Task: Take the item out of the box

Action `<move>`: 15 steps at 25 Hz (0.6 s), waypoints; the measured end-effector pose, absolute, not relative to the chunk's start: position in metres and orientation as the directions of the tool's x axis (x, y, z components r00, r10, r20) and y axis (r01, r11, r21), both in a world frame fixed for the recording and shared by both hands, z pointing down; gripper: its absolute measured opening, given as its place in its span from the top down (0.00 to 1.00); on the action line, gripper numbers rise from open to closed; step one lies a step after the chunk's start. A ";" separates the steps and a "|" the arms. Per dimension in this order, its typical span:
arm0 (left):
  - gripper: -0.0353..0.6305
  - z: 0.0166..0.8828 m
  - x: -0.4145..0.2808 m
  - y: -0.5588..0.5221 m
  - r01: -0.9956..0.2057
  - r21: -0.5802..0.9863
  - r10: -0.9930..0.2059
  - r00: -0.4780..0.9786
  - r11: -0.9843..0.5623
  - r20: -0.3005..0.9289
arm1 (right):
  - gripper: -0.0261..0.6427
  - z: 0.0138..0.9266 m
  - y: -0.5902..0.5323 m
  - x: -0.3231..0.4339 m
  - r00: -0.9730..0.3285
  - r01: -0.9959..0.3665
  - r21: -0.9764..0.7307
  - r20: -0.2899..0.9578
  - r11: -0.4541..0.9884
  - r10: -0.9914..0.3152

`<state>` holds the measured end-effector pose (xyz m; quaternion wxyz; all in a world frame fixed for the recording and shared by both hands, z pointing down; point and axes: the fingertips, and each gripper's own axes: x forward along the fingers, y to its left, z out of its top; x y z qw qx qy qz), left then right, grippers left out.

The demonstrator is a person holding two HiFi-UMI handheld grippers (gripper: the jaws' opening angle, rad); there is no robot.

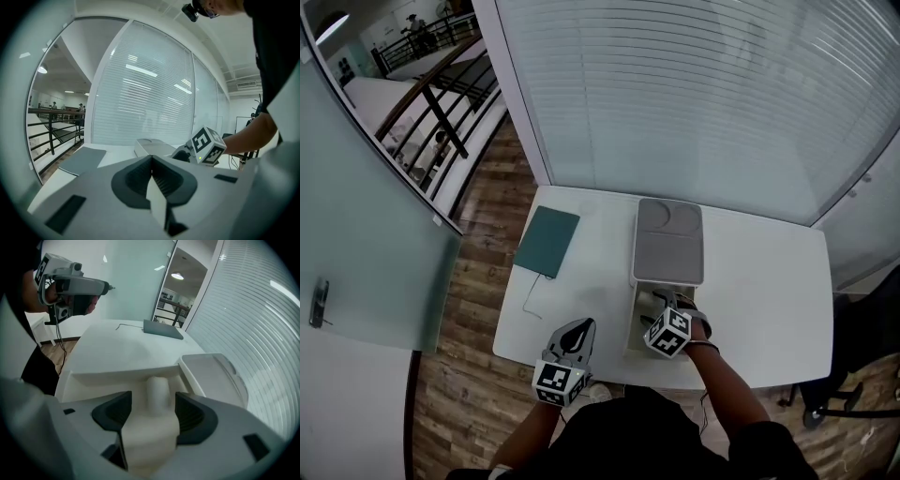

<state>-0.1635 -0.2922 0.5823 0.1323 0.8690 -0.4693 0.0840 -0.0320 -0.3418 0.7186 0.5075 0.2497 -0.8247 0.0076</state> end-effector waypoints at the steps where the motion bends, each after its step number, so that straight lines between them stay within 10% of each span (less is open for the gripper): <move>1: 0.93 0.583 -0.163 -0.294 -0.839 0.155 -0.794 0.544 -0.522 0.271 | 0.54 0.722 -0.343 -0.032 -0.356 -0.408 0.235 0.849 0.882 -0.390; 15: 0.93 0.592 -0.163 -0.292 -0.856 0.163 -0.804 0.517 -0.490 0.293 | 0.56 0.735 -0.350 -0.037 -0.360 -0.345 0.167 0.885 0.924 -0.295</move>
